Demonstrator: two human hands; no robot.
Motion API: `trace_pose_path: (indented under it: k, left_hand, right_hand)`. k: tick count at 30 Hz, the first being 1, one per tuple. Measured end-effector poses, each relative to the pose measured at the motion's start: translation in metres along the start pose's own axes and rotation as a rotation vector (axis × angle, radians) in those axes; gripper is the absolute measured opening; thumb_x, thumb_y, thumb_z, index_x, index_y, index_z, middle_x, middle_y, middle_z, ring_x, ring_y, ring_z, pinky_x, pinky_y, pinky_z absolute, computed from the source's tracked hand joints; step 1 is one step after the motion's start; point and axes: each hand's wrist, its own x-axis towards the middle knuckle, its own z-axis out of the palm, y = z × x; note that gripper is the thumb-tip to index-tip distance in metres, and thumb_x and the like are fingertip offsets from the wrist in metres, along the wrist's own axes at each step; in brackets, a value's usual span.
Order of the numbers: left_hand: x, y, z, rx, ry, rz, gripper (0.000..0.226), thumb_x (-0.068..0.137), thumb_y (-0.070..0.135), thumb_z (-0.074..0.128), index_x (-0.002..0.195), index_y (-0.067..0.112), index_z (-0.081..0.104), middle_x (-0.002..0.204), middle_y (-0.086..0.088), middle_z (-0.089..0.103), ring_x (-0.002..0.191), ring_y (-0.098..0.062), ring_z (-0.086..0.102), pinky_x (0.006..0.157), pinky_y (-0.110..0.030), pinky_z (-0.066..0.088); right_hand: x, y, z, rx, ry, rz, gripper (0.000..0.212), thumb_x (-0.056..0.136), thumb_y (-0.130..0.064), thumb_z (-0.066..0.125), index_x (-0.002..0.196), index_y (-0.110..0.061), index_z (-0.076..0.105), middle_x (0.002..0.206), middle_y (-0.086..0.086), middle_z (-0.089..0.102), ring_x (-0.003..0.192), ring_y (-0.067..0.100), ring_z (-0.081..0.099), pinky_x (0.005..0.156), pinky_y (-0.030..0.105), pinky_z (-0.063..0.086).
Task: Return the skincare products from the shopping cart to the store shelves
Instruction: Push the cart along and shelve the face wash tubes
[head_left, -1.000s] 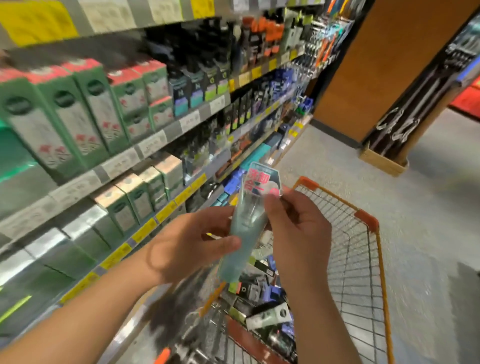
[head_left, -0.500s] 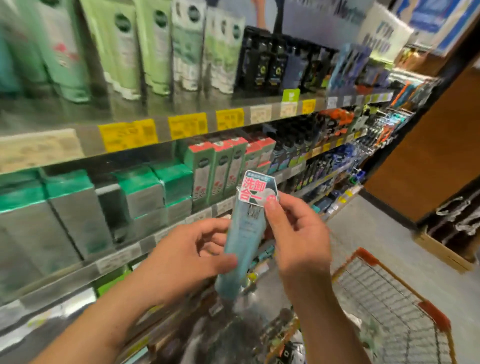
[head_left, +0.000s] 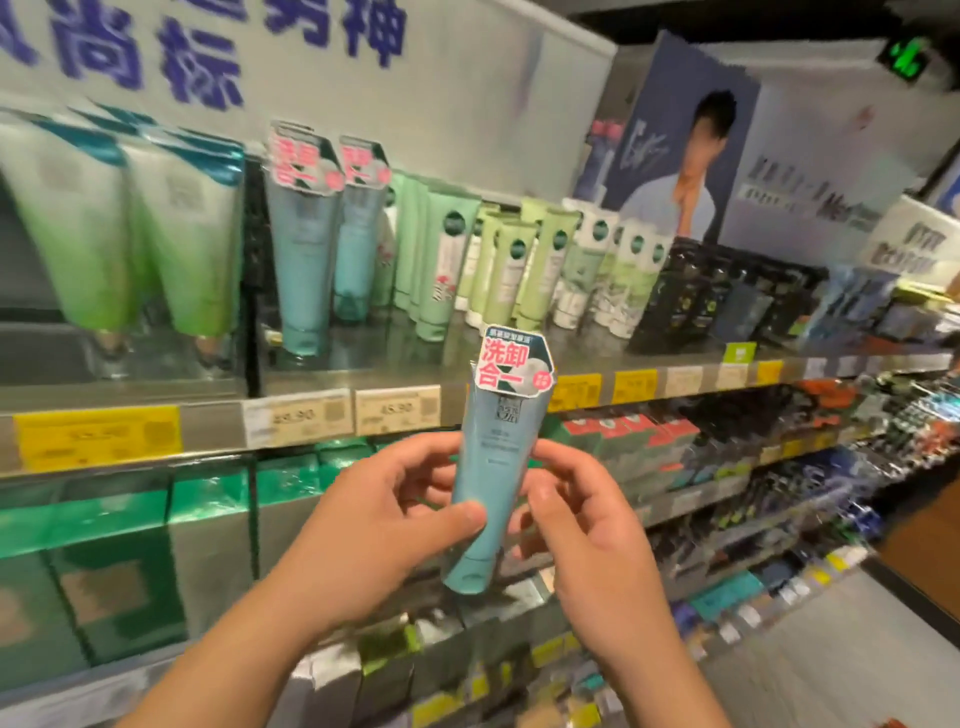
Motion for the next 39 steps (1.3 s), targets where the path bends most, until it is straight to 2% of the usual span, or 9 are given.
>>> trace_pose_path:
  k: [3,6,10,15,18,23,26,32,39]
  left_hand:
    - [0.001,0.012,-0.021,0.036,0.093,0.057,0.052,0.068,0.027,0.085,0.119,0.028,0.073,0.105,-0.001,0.078,0.091,-0.014,0.070,0.085,-0.029,0.058]
    - [0.004,0.024,-0.038,0.084,0.170,0.117,0.049,0.068,0.025,0.083,0.115,0.036,0.073,0.105,0.004,0.078,0.093,-0.012,0.072,0.083,-0.025,0.056]
    - [0.009,0.036,-0.054,0.147,0.266,0.156,0.051,0.070,0.025,0.080,0.119,0.032,0.070,0.105,0.007,0.078,0.097,-0.014,0.073,0.087,-0.031,0.058]
    - [0.014,0.049,-0.066,0.241,0.341,0.189,0.046,0.073,0.035,0.074,0.117,0.044,0.067,0.105,0.021,0.076,0.098,-0.001,0.072,0.092,-0.030,0.056]
    - [0.018,0.052,-0.071,0.198,0.346,0.180,0.042,0.075,0.036,0.070,0.116,0.047,0.066,0.108,0.025,0.075,0.103,0.002,0.070,0.095,-0.029,0.055]
    - [0.020,0.054,-0.079,0.199,0.340,0.153,0.035,0.094,0.024,0.072,0.122,0.043,0.066,0.112,0.028,0.073,0.107,0.008,0.066,0.099,-0.025,0.054]
    - [0.022,0.056,-0.084,0.163,0.345,0.148,0.039,0.089,0.043,0.066,0.127,0.043,0.064,0.117,0.026,0.072,0.114,0.007,0.064,0.105,-0.032,0.051]
    - [0.027,0.058,-0.090,0.105,0.347,0.146,0.040,0.092,0.047,0.060,0.132,0.042,0.062,0.120,0.028,0.070,0.116,0.008,0.062,0.109,-0.037,0.049]
    - [0.032,0.055,-0.095,0.051,0.319,0.146,0.064,0.072,0.069,0.057,0.131,0.044,0.062,0.123,0.023,0.070,0.120,0.004,0.062,0.112,-0.040,0.047]
  right_hand:
    - [0.006,-0.010,0.022,-0.048,-0.147,-0.022,0.034,0.082,-0.040,0.069,0.115,-0.050,0.066,0.103,-0.004,0.073,0.080,0.009,0.063,0.075,0.031,0.057]
    - [0.016,-0.026,0.046,-0.123,-0.226,-0.053,0.045,0.075,-0.031,0.076,0.117,-0.043,0.066,0.102,-0.008,0.073,0.069,0.008,0.054,0.065,0.025,0.051]
    - [0.033,-0.038,0.073,-0.261,-0.171,-0.140,0.046,0.069,-0.037,0.082,0.112,-0.038,0.067,0.092,-0.008,0.074,0.064,0.004,0.056,0.060,0.026,0.048]
    - [0.052,-0.055,0.094,-0.277,-0.101,-0.139,0.036,0.076,-0.014,0.084,0.103,-0.029,0.066,0.083,-0.015,0.076,0.064,0.000,0.066,0.060,0.022,0.054]
    - [0.061,-0.063,0.101,-0.305,-0.069,-0.137,0.036,0.079,-0.014,0.083,0.103,-0.032,0.064,0.083,-0.021,0.075,0.066,0.001,0.069,0.062,0.023,0.057]
    - [0.080,-0.072,0.105,-0.317,0.006,-0.152,0.030,0.078,-0.021,0.085,0.101,-0.027,0.066,0.064,-0.022,0.066,0.054,-0.002,0.057,0.052,0.012,0.042]
    - [0.094,-0.080,0.103,-0.365,0.038,-0.164,0.028,0.078,-0.025,0.084,0.099,-0.025,0.066,0.059,-0.030,0.059,0.054,-0.005,0.056,0.051,0.009,0.039]
    - [0.122,-0.084,0.109,-0.424,0.092,-0.126,0.044,0.078,-0.029,0.084,0.114,-0.029,0.059,0.081,-0.011,0.070,0.062,-0.006,0.062,0.055,0.013,0.043]
    - [0.144,-0.075,0.124,-0.536,0.094,-0.100,0.051,0.075,-0.034,0.086,0.116,-0.031,0.056,0.087,-0.012,0.071,0.077,-0.001,0.067,0.060,0.015,0.049]
